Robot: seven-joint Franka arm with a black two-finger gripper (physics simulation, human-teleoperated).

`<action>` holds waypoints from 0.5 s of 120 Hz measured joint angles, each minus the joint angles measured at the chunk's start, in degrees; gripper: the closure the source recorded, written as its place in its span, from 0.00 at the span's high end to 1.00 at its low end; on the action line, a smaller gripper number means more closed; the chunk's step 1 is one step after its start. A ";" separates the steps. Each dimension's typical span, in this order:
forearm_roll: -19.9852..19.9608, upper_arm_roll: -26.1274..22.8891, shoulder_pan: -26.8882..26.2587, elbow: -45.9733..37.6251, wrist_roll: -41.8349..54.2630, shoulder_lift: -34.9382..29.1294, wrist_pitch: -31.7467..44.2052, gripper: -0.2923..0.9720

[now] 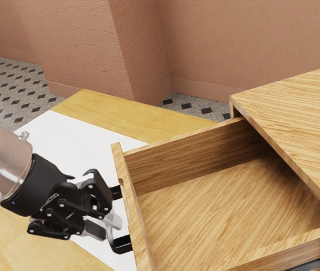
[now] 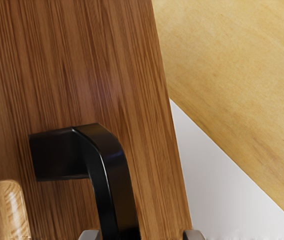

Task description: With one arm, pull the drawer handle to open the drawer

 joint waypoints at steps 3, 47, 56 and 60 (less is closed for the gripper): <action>0.25 0.00 -0.02 0.16 -0.17 -0.04 -0.17 0.36; 7.79 5.87 8.03 46.18 -6.35 26.77 -18.39 0.52; 9.31 6.41 14.53 53.66 -12.57 34.98 -25.43 0.60; 9.55 6.62 16.26 54.82 -15.39 36.44 -27.83 0.62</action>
